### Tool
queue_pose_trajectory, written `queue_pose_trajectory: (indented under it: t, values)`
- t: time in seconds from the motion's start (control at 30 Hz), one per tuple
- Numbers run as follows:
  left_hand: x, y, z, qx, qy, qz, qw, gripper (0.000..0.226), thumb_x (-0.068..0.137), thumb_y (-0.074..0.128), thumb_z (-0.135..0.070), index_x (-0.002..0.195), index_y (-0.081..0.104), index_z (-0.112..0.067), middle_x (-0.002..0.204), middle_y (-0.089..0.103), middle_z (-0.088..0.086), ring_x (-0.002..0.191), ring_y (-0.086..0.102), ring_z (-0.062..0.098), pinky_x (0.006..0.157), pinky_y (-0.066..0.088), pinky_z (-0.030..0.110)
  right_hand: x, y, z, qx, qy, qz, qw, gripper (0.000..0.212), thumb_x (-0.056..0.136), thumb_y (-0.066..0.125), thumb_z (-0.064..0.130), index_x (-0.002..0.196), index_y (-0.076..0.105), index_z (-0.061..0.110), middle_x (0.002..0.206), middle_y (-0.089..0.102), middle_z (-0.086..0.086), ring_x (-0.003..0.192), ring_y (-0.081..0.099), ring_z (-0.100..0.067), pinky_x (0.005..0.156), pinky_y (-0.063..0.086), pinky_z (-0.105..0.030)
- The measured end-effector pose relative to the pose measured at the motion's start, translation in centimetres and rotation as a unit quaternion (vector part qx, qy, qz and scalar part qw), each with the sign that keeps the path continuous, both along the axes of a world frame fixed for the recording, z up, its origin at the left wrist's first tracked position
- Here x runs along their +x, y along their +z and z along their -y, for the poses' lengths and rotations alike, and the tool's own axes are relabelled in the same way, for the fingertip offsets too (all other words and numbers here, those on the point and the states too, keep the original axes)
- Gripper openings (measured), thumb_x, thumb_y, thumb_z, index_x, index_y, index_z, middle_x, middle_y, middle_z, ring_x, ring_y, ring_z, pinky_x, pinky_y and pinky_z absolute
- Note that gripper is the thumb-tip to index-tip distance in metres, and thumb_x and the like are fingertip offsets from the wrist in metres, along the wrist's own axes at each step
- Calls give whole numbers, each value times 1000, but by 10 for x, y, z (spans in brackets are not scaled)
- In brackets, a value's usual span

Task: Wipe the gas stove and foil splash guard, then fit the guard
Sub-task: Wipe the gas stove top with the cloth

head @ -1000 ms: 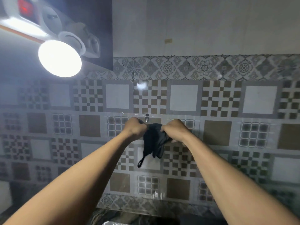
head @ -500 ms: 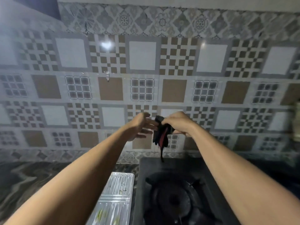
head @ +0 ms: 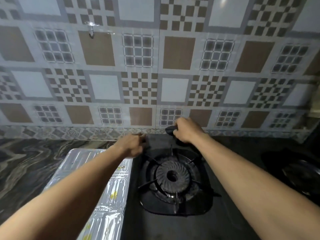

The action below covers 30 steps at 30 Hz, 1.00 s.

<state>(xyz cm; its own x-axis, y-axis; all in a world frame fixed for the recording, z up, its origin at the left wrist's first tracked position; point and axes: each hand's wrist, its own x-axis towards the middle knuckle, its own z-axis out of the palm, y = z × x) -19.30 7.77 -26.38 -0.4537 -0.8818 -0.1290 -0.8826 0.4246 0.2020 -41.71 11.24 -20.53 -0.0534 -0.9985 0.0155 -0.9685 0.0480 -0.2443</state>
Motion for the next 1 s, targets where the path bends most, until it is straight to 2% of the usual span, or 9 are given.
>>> queue_pose_trajectory:
  t: [0.1,0.23,0.3,0.33,0.4,0.53,0.67,0.83,1.0]
  values:
    - [8,-4,0,-12,-10,19,1000,57,101,38,-49,153,35,-28,159,38,3,135,48,31,107,43,43,9,-19,1,37,-18,82,996,35,87,68,48,80,68,14,84,68,0,78,64,-21,72,53,-35]
    - [12,-11,1,-21,-18,12,1000,66,102,41,-45,159,22,-17,166,19,1,150,25,26,118,26,41,16,-25,10,48,-111,68,990,36,97,54,42,80,60,11,88,65,-8,73,59,-24,55,39,-28]
    - [14,-14,4,-23,-21,16,999,67,103,38,-45,159,19,-16,166,12,1,154,13,23,121,18,41,24,-27,18,110,-136,67,982,40,101,44,40,119,61,7,126,59,-19,103,58,-32,80,48,-34]
    - [16,-16,5,-22,-23,14,999,67,103,37,-46,159,18,-15,166,11,0,154,9,23,122,16,42,29,-29,24,151,-125,54,979,49,102,38,37,139,49,6,145,45,-22,124,50,-36,100,43,-40]
    - [19,-22,8,-16,-27,9,999,68,103,34,-48,159,16,-15,166,10,1,154,6,24,124,16,45,43,-28,33,220,-88,50,970,53,105,29,28,152,27,5,159,23,-22,142,30,-40,113,29,-41]
    - [23,-24,9,-10,-31,7,999,67,103,33,-47,160,13,-15,166,5,-1,154,3,24,124,13,50,57,-27,45,253,-19,32,967,32,104,27,15,126,48,3,126,47,-23,110,49,-30,88,36,-34]
    - [23,-24,9,-12,-38,12,999,68,104,31,-46,160,10,-14,167,4,2,154,3,24,123,12,54,56,-28,59,266,8,-44,963,55,102,27,16,153,21,0,162,11,-22,147,20,-36,116,21,-39]
    - [24,-29,10,-13,-39,16,999,68,104,30,-47,160,9,-14,168,4,4,155,3,24,124,9,51,55,-46,62,246,99,-5,964,63,103,30,30,158,1,24,164,-14,-6,150,-17,-26,119,-5,-55]
    - [24,-33,13,-15,-37,12,999,69,104,31,-48,160,8,-14,168,1,3,155,3,23,124,9,50,34,-62,63,212,212,-2,954,54,105,22,49,154,0,42,163,-14,6,148,-22,-20,120,-7,-55]
